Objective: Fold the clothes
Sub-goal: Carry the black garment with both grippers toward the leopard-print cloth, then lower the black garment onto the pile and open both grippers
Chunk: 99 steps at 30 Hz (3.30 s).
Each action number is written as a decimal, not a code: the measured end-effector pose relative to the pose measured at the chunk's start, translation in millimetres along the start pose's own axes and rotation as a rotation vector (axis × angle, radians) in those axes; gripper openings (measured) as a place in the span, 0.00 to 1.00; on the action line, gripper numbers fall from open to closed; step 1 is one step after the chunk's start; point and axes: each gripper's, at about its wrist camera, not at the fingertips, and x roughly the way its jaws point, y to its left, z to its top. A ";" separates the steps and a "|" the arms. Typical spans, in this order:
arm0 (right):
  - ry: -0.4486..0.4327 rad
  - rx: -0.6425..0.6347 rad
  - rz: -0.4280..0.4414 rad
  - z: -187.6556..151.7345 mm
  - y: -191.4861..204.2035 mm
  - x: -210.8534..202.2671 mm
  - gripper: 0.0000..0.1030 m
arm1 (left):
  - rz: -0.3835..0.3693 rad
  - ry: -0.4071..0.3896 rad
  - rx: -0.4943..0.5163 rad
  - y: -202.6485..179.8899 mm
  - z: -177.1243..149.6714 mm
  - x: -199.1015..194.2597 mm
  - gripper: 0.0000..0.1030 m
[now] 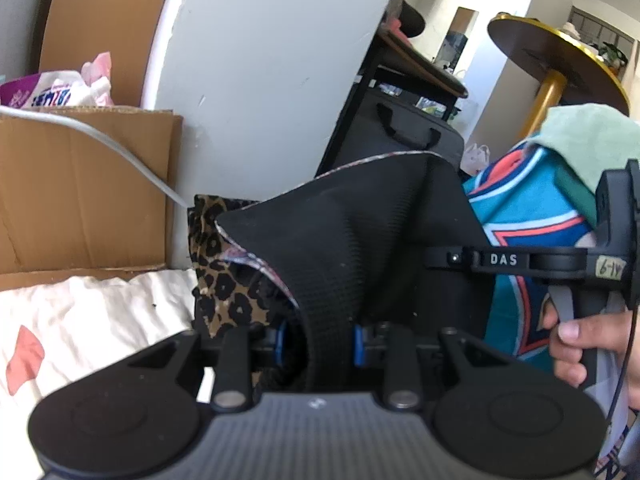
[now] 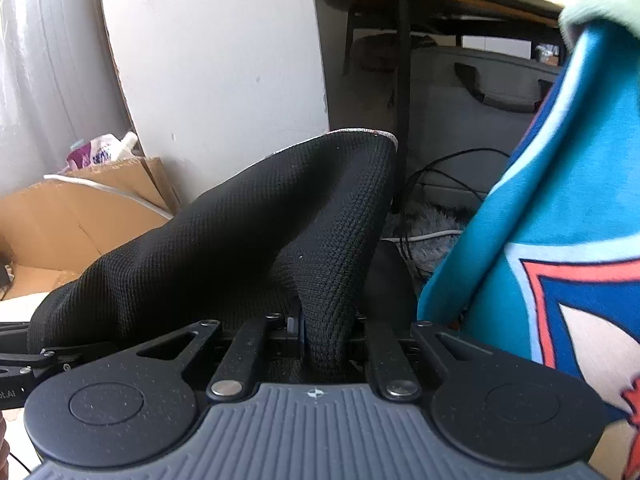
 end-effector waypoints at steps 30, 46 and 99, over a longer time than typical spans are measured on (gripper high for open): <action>0.124 -0.329 -0.180 15.6 7.9 97.5 0.36 | 0.039 0.064 -0.076 49.1 2.5 67.9 0.33; -0.043 -0.073 -0.061 -27.5 31.9 27.7 0.36 | -0.002 0.107 -0.163 60.5 15.9 68.9 0.44; -0.030 0.032 0.167 -25.3 107.0 78.6 0.35 | -0.043 -0.062 -0.173 109.4 82.4 74.7 0.07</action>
